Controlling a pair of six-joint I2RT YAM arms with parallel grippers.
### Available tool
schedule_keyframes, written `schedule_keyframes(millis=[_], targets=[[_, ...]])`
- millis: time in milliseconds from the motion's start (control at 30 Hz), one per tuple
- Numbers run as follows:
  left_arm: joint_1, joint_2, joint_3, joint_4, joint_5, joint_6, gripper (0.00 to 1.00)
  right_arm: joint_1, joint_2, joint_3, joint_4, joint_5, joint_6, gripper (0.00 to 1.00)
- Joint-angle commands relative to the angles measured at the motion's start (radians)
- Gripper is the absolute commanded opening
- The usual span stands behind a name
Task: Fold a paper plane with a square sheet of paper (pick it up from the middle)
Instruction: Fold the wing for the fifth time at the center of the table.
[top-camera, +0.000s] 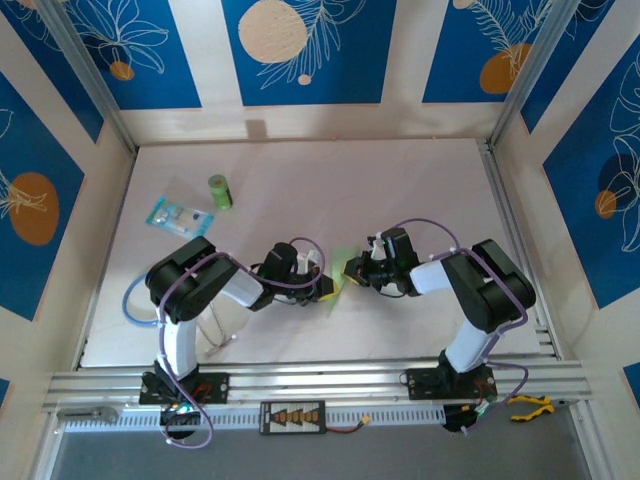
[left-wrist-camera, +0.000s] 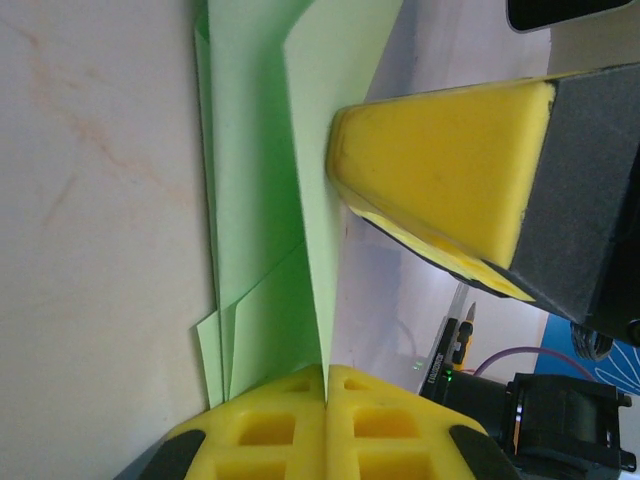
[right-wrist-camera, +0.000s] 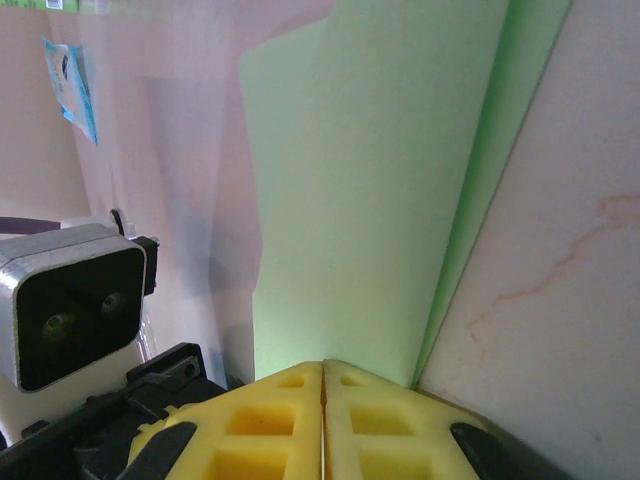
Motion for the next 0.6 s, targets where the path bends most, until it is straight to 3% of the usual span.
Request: schedule_keyframes(millis=[0, 200, 333, 567], targets=[[0.018, 0.018, -0.009, -0.109, -0.037, 0.043, 0.0, -0.006, 0.025, 0.024, -0.004, -0.016, 0.003, 0.1], [0.021, 0.007, -0.015, -0.132, -0.047, 0.06, 0.01, -0.003, 0.047, 0.041, -0.067, -0.001, 0.0, 0.1], [0.019, -0.035, -0.027, -0.197, -0.057, 0.113, 0.12, 0.0, 0.049, 0.059, -0.137, 0.022, -0.005, 0.09], [0.005, -0.09, -0.021, -0.336, -0.017, 0.223, 0.18, 0.003, 0.051, 0.067, -0.162, 0.032, 0.004, 0.09]])
